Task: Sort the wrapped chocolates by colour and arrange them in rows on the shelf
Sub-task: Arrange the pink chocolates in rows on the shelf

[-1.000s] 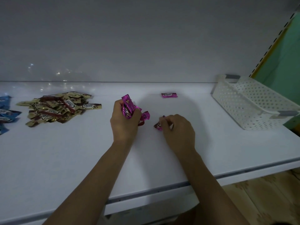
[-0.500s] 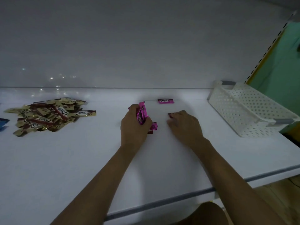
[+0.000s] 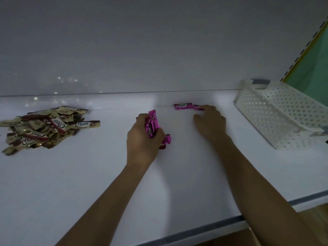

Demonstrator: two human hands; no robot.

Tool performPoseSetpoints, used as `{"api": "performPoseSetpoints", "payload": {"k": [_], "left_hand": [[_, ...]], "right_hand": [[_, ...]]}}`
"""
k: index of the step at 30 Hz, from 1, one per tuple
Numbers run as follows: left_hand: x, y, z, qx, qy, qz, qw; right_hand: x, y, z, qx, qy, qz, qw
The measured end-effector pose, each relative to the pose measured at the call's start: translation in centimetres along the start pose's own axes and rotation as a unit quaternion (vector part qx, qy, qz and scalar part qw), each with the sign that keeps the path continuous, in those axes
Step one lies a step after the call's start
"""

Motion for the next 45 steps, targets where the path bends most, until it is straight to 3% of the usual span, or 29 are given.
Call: {"api": "performPoseSetpoints", "payload": {"k": [3,9,11,14,16,17,19,22,26,37,43,45], "left_hand": [[-0.1,-0.1,0.0,0.001,-0.001,0.0,1.0],[0.2,0.1,0.3,0.011,0.029,0.011,0.999],[0.3,0.0,0.4,0.009,0.032,0.015,0.999],[0.5,-0.1,0.3,0.005,0.033,0.029,0.999],[0.7,-0.2,0.2,0.002,0.04,0.04,0.998],[0.8,-0.3,0.2,-0.001,0.04,0.045,0.998],[1.0,-0.4,0.0,-0.007,0.031,0.057,0.998],[1.2,-0.6,-0.1,-0.009,0.039,0.064,0.997],[1.3,-0.7,-0.4,-0.01,0.033,0.068,0.997],[1.2,-0.3,-0.1,0.016,0.084,0.06,0.995],[1.2,-0.3,0.0,0.01,0.082,0.065,0.994],[1.2,-0.3,0.0,0.01,0.082,0.067,0.994]], "right_hand": [[-0.6,-0.6,-0.3,0.013,0.048,-0.025,0.998],[-0.5,-0.6,-0.3,0.015,0.018,-0.047,0.999],[0.0,-0.3,-0.4,0.017,-0.034,-0.011,0.999],[2.4,0.6,-2.1,-0.027,-0.223,0.076,0.972],[3.6,2.1,-4.8,-0.088,-0.379,-0.025,0.921],[3.8,3.3,-6.3,-0.1,-0.41,-0.098,0.901],[3.4,6.3,-8.3,-0.084,-0.387,-0.184,0.9],[2.9,9.1,-9.0,-0.045,-0.392,-0.149,0.907],[3.5,9.5,-8.4,-0.026,-0.47,-0.185,0.863],[4.5,7.3,-4.7,-0.124,-0.485,0.046,0.865],[4.5,7.1,-4.9,-0.133,-0.54,0.03,0.831],[4.4,7.2,-4.9,-0.08,-0.473,0.048,0.876]]}}
Point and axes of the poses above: each hand's wrist, its own y-axis away from the middle knuckle, its own x-axis out of the back of the hand, z = x × y, the point moved 4 cm from there along -y, towards the middle knuckle, and after that the axes turned 13 degrees about z, right-handed, at the moved point
